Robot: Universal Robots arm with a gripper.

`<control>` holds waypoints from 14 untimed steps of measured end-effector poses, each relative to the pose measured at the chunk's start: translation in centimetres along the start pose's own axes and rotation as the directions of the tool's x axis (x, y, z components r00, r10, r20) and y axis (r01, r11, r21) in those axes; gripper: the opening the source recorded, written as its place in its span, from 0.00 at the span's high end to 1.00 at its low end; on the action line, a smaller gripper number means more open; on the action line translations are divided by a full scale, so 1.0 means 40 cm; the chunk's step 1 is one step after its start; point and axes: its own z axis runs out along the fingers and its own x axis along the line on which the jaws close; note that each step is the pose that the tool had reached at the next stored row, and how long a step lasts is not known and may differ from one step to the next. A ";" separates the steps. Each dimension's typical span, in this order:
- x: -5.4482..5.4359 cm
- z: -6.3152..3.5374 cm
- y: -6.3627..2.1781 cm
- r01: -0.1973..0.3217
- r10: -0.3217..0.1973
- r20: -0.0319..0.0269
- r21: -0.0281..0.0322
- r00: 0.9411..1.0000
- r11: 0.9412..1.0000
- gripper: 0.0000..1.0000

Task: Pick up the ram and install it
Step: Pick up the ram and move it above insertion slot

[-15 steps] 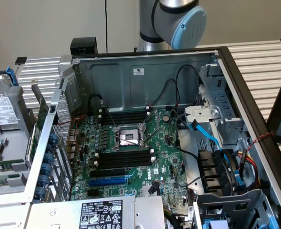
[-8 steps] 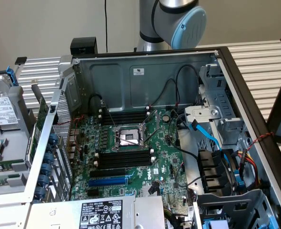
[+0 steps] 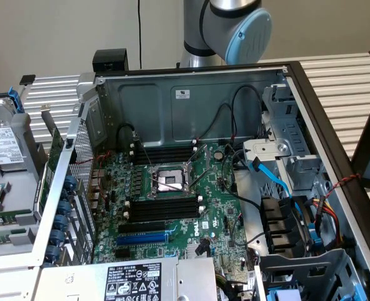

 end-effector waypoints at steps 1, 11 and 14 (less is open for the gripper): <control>0.000 0.000 0.001 0.000 0.000 0.003 0.002 1.000 1.000 0.90; 0.007 0.025 0.011 0.026 -0.026 0.021 0.006 0.999 1.000 0.90; 0.008 0.039 0.012 0.037 -0.037 0.021 0.007 0.999 0.999 0.90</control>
